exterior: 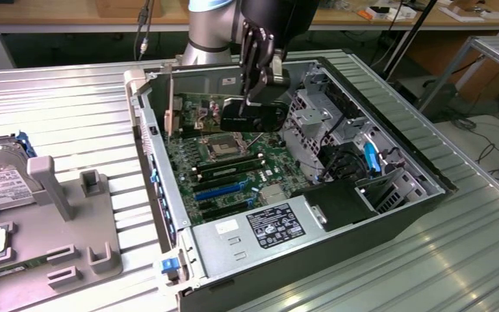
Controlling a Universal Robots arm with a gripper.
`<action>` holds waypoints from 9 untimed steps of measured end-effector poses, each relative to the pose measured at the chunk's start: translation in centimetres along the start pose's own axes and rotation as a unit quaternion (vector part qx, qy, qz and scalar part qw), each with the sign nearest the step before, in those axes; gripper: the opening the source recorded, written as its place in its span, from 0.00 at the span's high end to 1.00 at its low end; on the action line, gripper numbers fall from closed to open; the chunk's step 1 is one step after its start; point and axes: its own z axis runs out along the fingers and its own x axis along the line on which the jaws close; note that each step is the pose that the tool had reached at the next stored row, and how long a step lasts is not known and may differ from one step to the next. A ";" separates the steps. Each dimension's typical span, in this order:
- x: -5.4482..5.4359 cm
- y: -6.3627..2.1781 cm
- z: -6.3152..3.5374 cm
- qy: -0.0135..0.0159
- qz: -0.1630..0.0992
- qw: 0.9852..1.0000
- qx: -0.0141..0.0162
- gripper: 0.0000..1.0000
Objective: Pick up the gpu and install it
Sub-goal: 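Insert the gpu into the slot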
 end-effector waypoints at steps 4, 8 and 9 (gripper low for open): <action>0.0 0.00 0.00 0.001 -0.019 1.000 0.000 0.73; 0.0 0.00 0.00 0.003 -0.044 0.999 -0.001 0.73; 0.0 0.00 0.00 0.003 -0.050 0.999 -0.001 0.73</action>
